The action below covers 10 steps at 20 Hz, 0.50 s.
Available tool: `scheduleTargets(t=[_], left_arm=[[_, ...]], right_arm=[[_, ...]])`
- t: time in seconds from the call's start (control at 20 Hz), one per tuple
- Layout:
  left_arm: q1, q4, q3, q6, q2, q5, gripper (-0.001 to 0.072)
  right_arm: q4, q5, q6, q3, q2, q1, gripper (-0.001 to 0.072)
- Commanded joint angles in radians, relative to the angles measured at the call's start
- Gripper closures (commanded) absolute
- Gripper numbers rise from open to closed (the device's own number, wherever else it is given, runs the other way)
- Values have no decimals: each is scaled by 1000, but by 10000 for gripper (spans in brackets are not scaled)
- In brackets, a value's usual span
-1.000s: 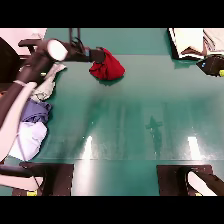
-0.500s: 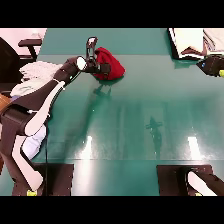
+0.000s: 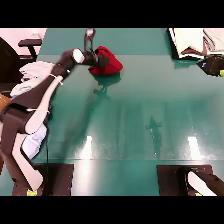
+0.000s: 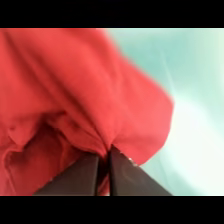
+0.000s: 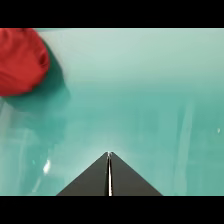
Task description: Fold the shirts.
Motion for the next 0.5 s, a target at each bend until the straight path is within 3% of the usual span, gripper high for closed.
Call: scheduleTargets(t=[0.0, 0.25, 0.45], left_arm=[[44, 80, 83, 0, 176, -45, 680], [15, 145, 91, 78, 529, -150, 681], [-80, 206, 87, 77, 607, -400, 681]], right_arm=[[0, -85, 0, 0, 56, 0, 697], [1, -192, 1, 1, 188, 0, 697], [1, -71, 2, 93, 189, 2, 697]])
